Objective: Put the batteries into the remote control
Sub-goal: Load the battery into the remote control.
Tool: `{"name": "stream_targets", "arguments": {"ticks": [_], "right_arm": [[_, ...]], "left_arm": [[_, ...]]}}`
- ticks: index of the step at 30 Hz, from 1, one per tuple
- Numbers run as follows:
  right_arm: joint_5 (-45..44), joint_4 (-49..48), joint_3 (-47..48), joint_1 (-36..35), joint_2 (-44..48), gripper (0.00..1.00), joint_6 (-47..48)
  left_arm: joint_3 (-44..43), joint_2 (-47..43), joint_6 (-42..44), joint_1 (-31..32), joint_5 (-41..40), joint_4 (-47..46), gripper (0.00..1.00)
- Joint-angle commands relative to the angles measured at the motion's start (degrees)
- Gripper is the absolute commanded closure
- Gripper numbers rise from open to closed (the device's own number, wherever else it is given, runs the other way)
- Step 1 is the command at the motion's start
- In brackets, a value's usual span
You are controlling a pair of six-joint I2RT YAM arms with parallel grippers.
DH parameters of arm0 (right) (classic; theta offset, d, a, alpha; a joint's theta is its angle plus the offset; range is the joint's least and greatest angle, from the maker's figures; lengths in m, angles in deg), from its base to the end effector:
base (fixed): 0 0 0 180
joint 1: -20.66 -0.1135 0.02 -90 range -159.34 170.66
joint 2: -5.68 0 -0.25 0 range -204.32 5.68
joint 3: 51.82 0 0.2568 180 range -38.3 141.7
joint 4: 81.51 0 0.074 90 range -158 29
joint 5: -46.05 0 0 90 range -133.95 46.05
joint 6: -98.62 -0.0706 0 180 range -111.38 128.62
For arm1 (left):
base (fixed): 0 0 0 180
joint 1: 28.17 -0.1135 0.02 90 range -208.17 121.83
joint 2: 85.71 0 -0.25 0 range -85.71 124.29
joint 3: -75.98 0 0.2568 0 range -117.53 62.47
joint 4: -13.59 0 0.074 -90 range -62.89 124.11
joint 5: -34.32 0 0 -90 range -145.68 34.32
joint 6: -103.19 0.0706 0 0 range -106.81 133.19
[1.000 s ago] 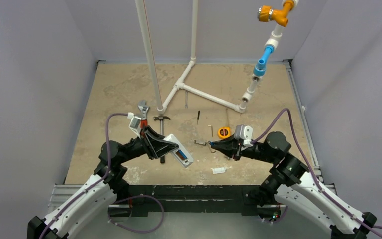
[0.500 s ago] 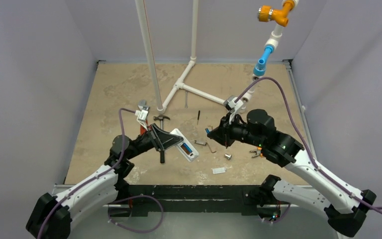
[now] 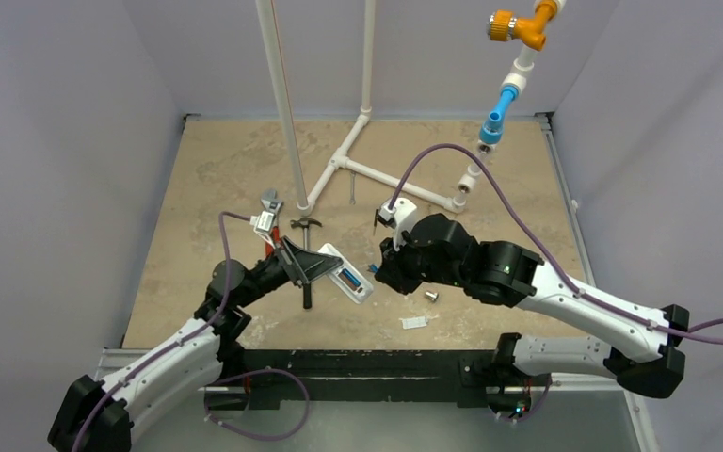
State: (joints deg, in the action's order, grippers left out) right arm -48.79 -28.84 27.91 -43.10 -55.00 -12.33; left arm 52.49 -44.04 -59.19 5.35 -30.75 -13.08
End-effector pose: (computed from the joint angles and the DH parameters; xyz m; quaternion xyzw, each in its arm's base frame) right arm 0.1205 0.2310 0.3354 -0.3028 0.8271 0.2905 0.3739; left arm 0.1618 -0.1428 0.2200 -0.0579 0.6555 -0.6752 0.3332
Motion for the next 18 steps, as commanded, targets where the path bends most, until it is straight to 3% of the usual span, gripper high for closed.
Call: {"name": "stream_targets", "arguments": {"ticks": [1,6,18], "right_arm": [[-0.4,0.7,4.3,-0.3,-1.8,1.00,0.6],[2.3,2.1,8.6,-0.6,-7.0,1.00,0.3],[6.6,-1.4,8.6,-1.5,-12.1,1.00,-1.3]], "left_arm": [[-3.8,-6.0,3.5,0.1,-3.5,13.1,1.00],[-5.1,-6.8,3.9,0.1,-3.2,17.3,1.00],[-4.9,-6.6,3.1,0.1,-4.1,17.5,1.00]]}}
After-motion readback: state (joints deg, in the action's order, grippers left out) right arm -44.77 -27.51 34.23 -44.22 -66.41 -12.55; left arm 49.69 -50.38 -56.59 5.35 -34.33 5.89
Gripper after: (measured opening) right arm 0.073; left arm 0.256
